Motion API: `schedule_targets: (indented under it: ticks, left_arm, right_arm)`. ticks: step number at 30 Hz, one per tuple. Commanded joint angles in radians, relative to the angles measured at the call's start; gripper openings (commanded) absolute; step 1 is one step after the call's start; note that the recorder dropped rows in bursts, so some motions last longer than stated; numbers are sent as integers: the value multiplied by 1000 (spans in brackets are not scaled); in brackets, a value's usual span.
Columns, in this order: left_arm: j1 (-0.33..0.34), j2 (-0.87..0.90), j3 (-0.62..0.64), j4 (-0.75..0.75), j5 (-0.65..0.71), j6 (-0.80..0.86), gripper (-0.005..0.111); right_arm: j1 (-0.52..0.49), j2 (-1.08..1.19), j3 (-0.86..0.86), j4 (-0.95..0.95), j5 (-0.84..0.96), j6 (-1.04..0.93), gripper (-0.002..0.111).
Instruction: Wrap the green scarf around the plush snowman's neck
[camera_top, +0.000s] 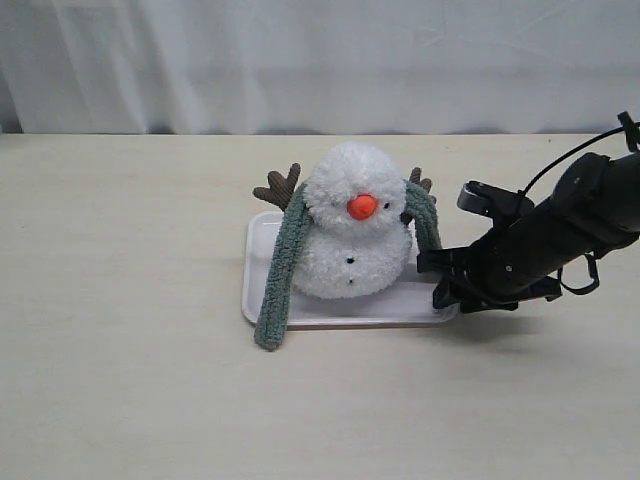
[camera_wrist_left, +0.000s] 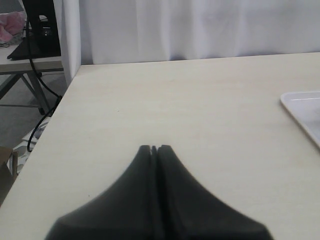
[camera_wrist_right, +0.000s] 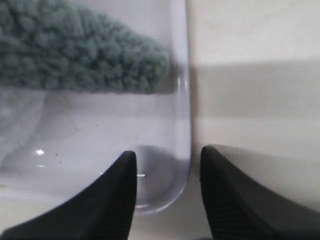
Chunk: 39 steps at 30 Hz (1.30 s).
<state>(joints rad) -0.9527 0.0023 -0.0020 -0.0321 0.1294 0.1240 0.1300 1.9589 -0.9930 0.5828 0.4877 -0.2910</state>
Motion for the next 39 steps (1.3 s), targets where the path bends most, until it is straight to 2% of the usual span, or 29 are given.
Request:
schedule_targets:
  ticks: [1,9,18,25,29,35,39]
  left_arm:
    - [-2,-2,2,-13,-31,0,0]
    - [-2,-2,2,-13,-31,0,0]
    - [-2,-2,2,-13,-31,0,0]
    - [-2,-2,2,-13,-31,0,0]
    - [-2,-2,2,-13,-31,0,0]
    - [-2,-2,2,-13,-31,0,0]
    - [-2,-2,2,-13,-31,0,0]
  right_arm:
    - [-2,-20,30,-80,68,-8,46]
    - [1,-173,30,-207,108,-34,46]
    - [3,-332,30,-142,57,-327,46]
    - [100,-300,30,-98,-102,-538,46]
    - [118,-272,30,-98,-235,-535,46]
    - [118,-203,30,-98,-258,-568,46]
    - [118,-144,30,-98,-327,-561,59]
